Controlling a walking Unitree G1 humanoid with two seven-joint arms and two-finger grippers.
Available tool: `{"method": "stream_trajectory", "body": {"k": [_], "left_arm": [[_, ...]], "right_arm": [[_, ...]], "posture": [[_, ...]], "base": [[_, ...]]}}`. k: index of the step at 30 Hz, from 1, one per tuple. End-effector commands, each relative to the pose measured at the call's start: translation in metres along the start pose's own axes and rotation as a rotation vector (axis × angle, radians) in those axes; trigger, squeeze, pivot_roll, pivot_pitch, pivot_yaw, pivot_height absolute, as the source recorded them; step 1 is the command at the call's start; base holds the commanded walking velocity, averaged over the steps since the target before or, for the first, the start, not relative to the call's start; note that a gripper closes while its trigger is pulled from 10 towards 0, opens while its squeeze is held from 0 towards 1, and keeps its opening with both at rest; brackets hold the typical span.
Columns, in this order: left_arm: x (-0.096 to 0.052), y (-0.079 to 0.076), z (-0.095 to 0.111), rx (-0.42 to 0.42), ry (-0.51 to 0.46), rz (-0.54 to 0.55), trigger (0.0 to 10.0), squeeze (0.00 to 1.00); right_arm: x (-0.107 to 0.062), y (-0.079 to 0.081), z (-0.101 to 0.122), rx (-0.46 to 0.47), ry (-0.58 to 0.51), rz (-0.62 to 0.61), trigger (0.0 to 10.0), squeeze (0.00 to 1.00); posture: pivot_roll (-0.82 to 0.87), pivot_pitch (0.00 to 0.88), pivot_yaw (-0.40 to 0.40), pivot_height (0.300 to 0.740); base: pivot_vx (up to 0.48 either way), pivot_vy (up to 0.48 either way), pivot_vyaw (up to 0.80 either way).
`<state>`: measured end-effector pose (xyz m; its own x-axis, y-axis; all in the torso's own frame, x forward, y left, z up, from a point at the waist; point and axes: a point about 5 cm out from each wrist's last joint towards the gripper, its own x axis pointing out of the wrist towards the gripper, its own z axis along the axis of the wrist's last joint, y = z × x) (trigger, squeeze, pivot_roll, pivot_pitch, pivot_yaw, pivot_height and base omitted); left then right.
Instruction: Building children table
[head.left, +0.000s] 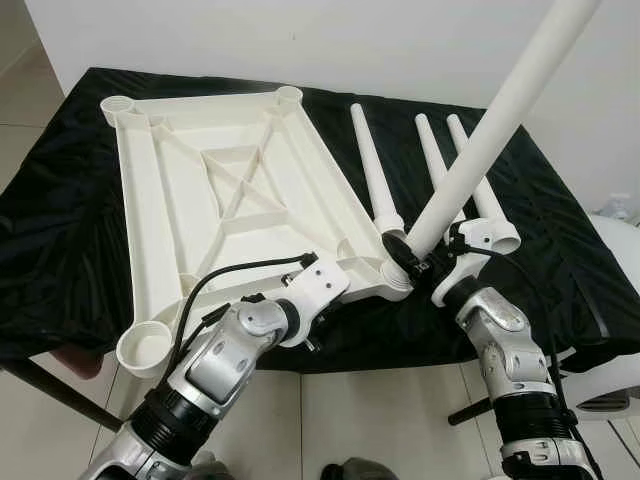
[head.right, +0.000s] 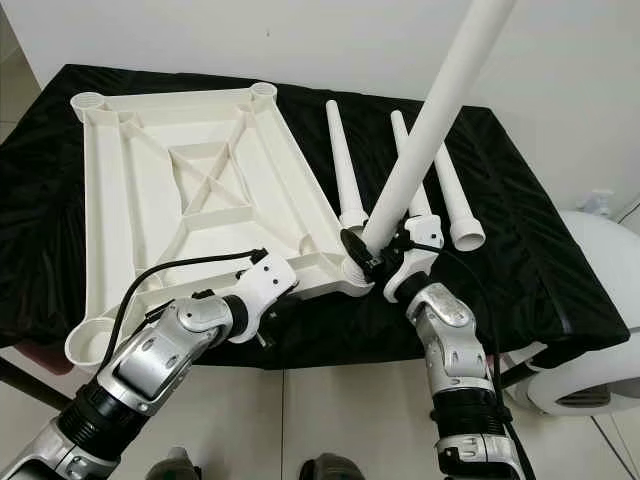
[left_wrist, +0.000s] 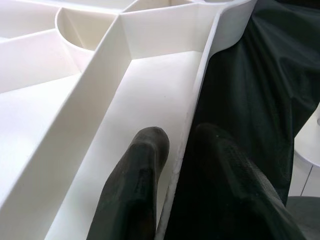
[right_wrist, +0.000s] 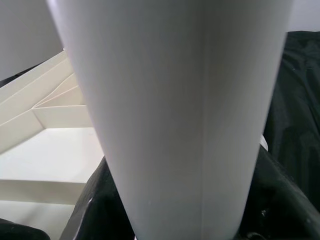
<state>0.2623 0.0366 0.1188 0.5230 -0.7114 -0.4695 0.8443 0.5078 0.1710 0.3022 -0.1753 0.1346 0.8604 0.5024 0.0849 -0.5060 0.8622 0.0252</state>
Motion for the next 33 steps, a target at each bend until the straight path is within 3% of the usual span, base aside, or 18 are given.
{"method": "stream_trajectory", "body": {"k": [1,8,9,10,15,16,23,24,29,33], "left_arm": [[0.003,-0.006,-0.004,0.007,0.027,-0.043,10.0,0.0],[0.003,-0.007,-0.004,0.007,0.026,-0.049,10.0,0.0],[0.003,-0.007,-0.004,0.006,0.027,-0.049,10.0,0.0],[0.003,-0.007,-0.004,0.006,0.027,-0.049,10.0,0.0],[0.003,-0.008,-0.004,0.003,0.027,-0.049,10.0,0.0],[0.003,-0.008,-0.005,0.002,0.027,-0.05,10.0,0.0],[0.003,-0.008,-0.005,0.0,0.027,-0.053,10.0,0.0],[0.003,-0.008,-0.004,0.0,0.027,-0.051,10.0,0.0],[0.003,-0.007,-0.005,0.001,0.028,-0.049,10.0,0.0],[0.003,-0.007,-0.005,0.001,0.028,-0.049,10.0,0.0]], "right_arm": [[-0.001,-0.005,0.007,0.025,-0.053,0.003,10.0,0.0],[-0.004,-0.011,0.01,0.025,-0.056,0.024,10.0,0.0],[-0.005,-0.013,0.011,0.026,-0.056,0.03,10.0,0.96],[-0.006,-0.014,0.012,0.03,-0.058,0.045,10.0,1.0],[-0.01,-0.019,0.016,0.016,-0.057,0.072,10.0,1.0],[-0.012,-0.022,0.016,0.006,-0.048,0.08,10.0,0.0],[-0.016,-0.023,0.013,-0.019,0.001,0.149,10.0,0.0],[-0.021,-0.024,0.01,-0.024,0.04,0.221,10.0,0.0],[-0.027,-0.032,0.005,-0.032,0.112,0.302,10.0,0.0],[-0.028,-0.033,0.005,-0.034,0.119,0.309,10.0,0.0]], "posture": [[-0.01,0.003,-0.076,0.74],[-0.02,0.009,-0.075,0.74],[-0.02,0.011,-0.076,0.74],[-0.02,0.013,-0.075,0.74],[-0.02,0.019,-0.075,0.74],[-0.02,0.019,-0.074,0.74],[-0.02,0.021,-0.073,0.74],[-0.02,0.024,-0.073,0.74],[-0.02,0.023,-0.072,0.74],[-0.02,0.024,-0.072,0.74]], "base": [[0.0,0.0,0.0],[0.0,0.0,0.0],[0.0,0.0,0.0],[0.0,0.0,0.0],[0.0,0.0,0.0],[0.0,0.0,0.0],[0.0,0.0,0.0],[0.0,0.0,0.0],[0.0,0.0,0.0],[0.0,0.0,0.0]]}}
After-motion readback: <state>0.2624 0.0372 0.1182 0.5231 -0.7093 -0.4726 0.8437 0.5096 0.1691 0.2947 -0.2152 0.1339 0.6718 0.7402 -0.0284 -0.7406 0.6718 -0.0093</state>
